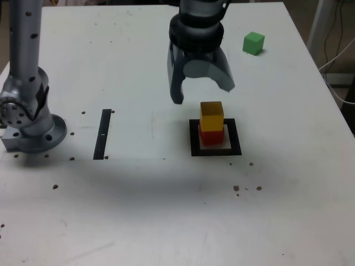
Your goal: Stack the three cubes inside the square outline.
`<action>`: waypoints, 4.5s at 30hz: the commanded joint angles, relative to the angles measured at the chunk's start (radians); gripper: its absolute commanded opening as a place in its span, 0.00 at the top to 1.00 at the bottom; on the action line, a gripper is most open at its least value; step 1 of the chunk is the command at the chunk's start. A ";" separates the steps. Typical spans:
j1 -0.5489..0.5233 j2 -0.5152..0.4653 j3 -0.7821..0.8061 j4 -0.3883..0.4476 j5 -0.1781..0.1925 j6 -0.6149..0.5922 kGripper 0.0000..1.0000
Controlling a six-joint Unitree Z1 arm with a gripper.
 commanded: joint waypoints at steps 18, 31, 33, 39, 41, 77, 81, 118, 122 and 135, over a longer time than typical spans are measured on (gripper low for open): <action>0.260 0.165 -0.313 0.068 0.004 0.342 0.00; 0.391 0.298 -0.566 0.101 0.012 0.565 0.00; 0.405 0.315 -0.603 0.108 0.010 0.586 0.00; 0.440 0.377 -0.718 0.147 0.003 0.641 0.00; 0.449 0.403 -0.761 0.164 0.003 0.659 0.00; 0.550 0.715 -1.266 0.287 -0.023 1.101 0.02; 0.547 0.718 -1.285 0.286 -0.007 1.138 0.03; 0.488 0.784 -1.338 0.292 0.047 1.149 0.64; 0.485 0.786 -1.339 0.296 0.048 1.144 0.65; 0.468 0.773 -1.341 0.314 0.055 1.124 0.65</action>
